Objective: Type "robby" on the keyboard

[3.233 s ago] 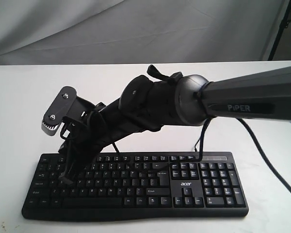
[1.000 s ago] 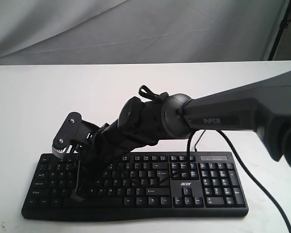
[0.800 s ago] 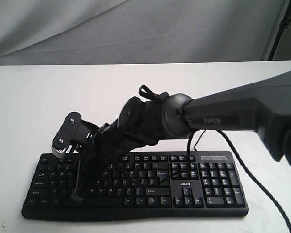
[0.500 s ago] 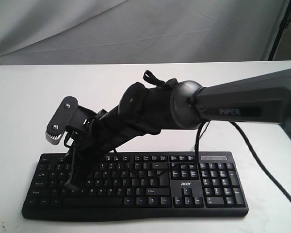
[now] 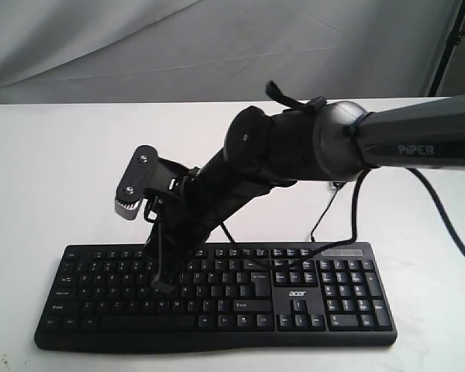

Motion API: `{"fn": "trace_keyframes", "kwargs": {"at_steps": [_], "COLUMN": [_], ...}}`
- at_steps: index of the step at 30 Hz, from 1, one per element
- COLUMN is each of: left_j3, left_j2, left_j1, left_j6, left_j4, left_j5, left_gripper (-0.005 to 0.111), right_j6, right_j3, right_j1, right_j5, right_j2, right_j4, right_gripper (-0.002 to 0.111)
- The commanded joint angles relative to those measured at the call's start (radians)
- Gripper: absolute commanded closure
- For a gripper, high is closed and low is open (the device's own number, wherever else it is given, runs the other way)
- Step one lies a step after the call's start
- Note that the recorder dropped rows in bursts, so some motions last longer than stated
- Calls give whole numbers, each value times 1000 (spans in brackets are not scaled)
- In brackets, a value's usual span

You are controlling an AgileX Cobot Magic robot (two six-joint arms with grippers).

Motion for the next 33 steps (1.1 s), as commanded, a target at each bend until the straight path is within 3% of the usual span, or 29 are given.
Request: {"fn": "trace_keyframes", "kwargs": {"at_steps": [1,11,33], "left_j3": [4,4,4], "left_j2": [-3,-3,-3], "left_j1": [-6,-6,-6], "left_j6": [-3,-3,-3], "left_j4": [5,5,5], "left_j5": [-5,-5,-5], "left_gripper": [107,107,107], "right_j6": [-65,-199,-186], "right_j3": [71,183,200], "right_j1": [-29,-63,-65], "right_j5": [-7,-30,-75], "right_j2": [-56,-89,-89], "right_j4": [24,135,112], "right_gripper": [108,108,108]}}
